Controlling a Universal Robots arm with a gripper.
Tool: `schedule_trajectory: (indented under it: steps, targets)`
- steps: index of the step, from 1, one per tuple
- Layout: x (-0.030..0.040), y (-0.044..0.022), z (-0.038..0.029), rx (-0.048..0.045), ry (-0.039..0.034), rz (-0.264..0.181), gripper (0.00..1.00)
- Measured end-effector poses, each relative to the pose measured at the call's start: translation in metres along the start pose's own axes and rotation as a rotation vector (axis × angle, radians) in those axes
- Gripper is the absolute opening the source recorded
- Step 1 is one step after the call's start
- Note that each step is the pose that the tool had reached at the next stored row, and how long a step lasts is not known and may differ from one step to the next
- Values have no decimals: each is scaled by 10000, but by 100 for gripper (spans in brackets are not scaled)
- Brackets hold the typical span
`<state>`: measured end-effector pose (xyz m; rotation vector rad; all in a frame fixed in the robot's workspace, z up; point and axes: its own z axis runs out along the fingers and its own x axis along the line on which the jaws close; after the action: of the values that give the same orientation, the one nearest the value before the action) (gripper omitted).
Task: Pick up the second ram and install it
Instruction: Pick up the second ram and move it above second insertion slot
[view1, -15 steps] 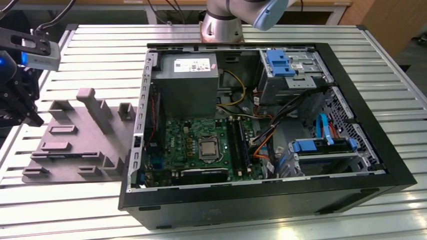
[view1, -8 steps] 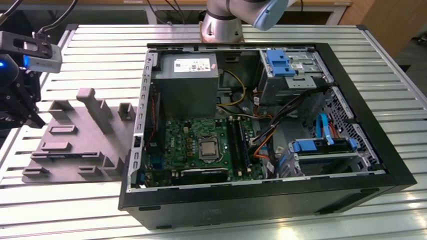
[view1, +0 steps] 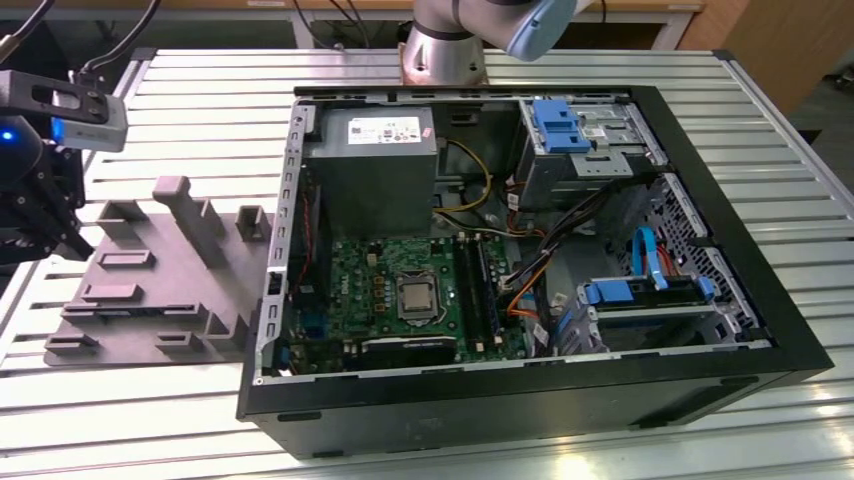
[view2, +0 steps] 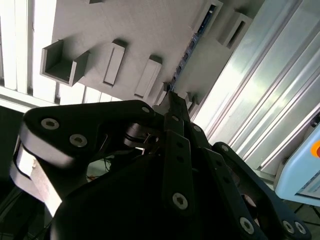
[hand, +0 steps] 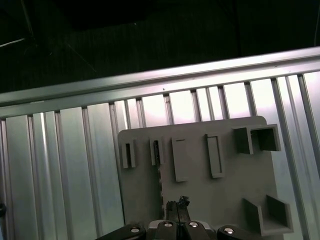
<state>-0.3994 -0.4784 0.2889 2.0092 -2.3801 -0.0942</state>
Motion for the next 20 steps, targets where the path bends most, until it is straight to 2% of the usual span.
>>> schedule_trajectory:
  steps: [20]
  targets:
    - [29, -13, 132, 0, -4, -5, 11]
